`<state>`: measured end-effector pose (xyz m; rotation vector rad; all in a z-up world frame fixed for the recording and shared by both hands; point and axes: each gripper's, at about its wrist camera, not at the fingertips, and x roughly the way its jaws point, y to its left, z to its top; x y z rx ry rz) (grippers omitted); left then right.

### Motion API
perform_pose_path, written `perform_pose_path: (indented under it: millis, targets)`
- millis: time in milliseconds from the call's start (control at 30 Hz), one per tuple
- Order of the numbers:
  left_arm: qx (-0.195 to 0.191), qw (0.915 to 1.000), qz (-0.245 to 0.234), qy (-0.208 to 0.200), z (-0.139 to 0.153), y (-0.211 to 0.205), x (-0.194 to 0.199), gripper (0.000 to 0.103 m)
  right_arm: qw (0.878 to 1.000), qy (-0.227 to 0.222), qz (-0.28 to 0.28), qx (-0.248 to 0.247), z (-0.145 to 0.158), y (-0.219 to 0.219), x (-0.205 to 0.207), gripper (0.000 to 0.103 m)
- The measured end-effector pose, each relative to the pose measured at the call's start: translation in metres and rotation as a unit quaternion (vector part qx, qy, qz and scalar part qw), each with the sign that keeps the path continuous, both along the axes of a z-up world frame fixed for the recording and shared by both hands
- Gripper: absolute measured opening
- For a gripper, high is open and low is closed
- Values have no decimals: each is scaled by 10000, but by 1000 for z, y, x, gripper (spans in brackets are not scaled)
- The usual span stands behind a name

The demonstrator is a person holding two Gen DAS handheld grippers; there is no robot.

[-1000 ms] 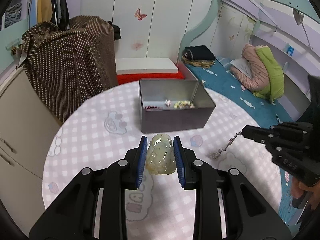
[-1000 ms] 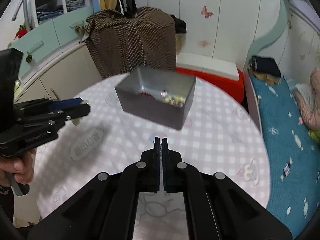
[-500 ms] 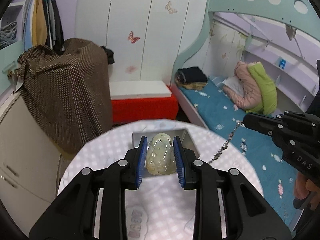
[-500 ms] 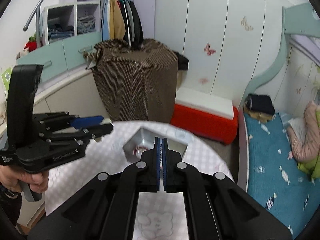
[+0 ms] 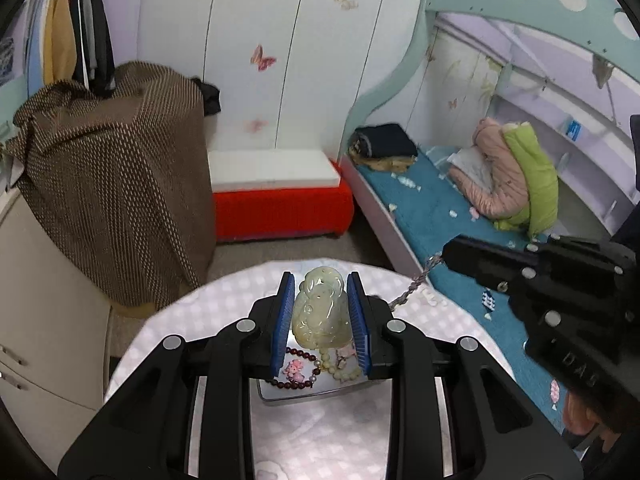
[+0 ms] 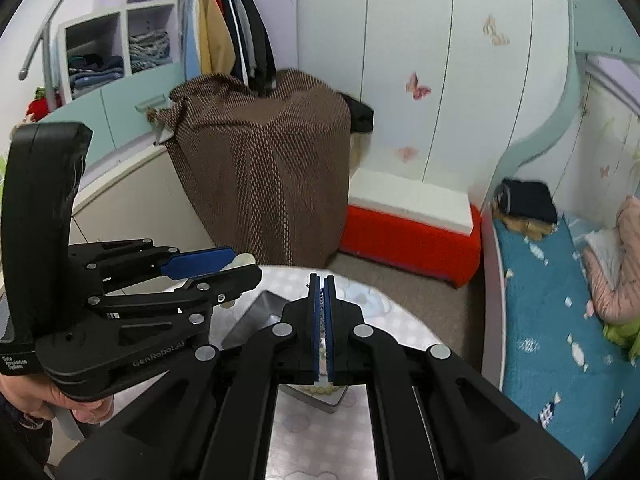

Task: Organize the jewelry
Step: 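Carry the jade pendant and chain into the grey box and open both tools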

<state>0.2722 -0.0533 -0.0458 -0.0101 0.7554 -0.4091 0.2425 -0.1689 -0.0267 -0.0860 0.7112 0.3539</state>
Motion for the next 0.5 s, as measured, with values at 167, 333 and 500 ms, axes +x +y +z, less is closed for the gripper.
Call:
perform_pose_path:
  millis: [167, 333, 500]
  targets:
    - [55, 9992, 75, 380, -35, -4, 22, 27, 9990, 416, -83, 130, -31, -2, 18, 1]
    - [89, 9981, 103, 603, -56, -4, 35, 27, 9969, 737, -135, 254, -51, -4, 29, 1]
    - [99, 9978, 180, 633, -61, 2, 40, 54, 9947, 947, -127, 367, -58, -5, 34, 4]
